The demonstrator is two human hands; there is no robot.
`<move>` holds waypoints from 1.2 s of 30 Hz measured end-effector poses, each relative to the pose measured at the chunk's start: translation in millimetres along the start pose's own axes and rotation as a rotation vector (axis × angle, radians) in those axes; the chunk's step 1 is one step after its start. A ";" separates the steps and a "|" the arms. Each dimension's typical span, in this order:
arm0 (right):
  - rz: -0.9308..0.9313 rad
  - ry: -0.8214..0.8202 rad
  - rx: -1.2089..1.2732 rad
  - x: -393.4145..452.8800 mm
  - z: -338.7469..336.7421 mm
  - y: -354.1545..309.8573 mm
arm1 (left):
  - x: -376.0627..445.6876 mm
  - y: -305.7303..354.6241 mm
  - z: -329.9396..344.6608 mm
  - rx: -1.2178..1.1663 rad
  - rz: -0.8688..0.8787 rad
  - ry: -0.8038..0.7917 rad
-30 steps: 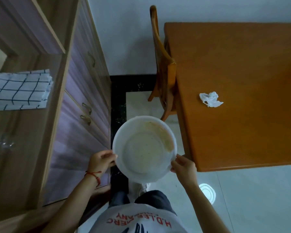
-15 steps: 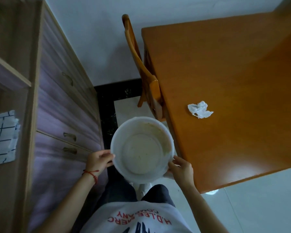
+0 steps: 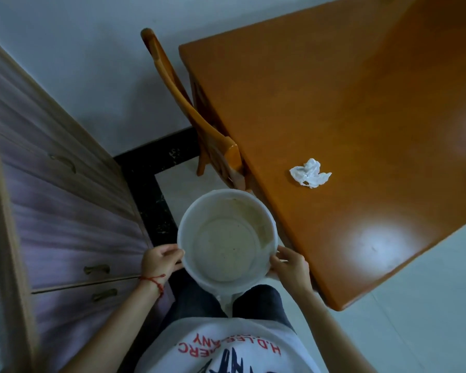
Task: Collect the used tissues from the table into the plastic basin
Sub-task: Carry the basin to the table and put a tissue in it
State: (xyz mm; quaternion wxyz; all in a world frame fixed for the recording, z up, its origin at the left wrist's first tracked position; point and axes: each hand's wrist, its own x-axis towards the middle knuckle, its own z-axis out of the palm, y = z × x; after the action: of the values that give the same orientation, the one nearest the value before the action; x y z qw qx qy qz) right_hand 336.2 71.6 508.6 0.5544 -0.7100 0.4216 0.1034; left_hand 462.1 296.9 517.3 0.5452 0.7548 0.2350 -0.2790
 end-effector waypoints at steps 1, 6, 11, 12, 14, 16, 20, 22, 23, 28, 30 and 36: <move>0.007 0.009 -0.006 1.3 0.1 -0.2 | 2.5 2.7 0.6 0.007 0.002 -0.008; 0.018 0.026 0.033 3.5 -0.6 -2.6 | 13.6 8.1 4.3 0.027 0.003 -0.031; -0.019 0.032 -0.082 8.2 -11.5 -5.4 | 18.3 10.8 9.7 0.034 -0.006 -0.027; -0.042 0.076 -0.117 9.8 -16.6 -8.7 | 19.6 10.8 10.0 0.035 -0.009 -0.023; -0.100 0.188 -0.123 13.3 -29.9 -18.4 | 20.9 10.5 9.9 0.044 -0.005 -0.018; -0.181 0.303 -0.109 22.7 -44.2 -31.1 | 19.4 11.7 10.4 0.052 0.004 -0.012; -0.356 0.488 -0.190 64.8 -68.2 -59.8 | 17.8 13.3 10.9 0.072 0.020 0.012; -0.373 0.505 -0.256 89.8 -76.2 -72.9 | 15.2 14.1 11.4 0.091 0.028 0.015; -0.382 0.500 -0.300 102.1 -79.1 -77.7 | 14.5 14.1 11.7 0.092 0.029 0.016; -0.363 0.378 -0.492 141.7 -81.5 -86.3 | 11.3 19.4 15.2 0.105 0.032 0.018; -0.355 0.346 -0.518 146.4 -80.1 -84.6 | 11.8 20.3 15.6 0.115 0.044 0.028; -0.423 0.420 -0.500 144.7 -78.7 -74.0 | 18.9 19.3 13.4 0.107 -0.007 0.035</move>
State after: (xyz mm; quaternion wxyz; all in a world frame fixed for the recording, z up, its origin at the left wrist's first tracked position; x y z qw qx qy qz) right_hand 453.8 -65.1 500.2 0.2750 -0.9002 0.3321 -0.0611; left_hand 486.5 279.4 514.5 0.4991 0.7866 0.2318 -0.2799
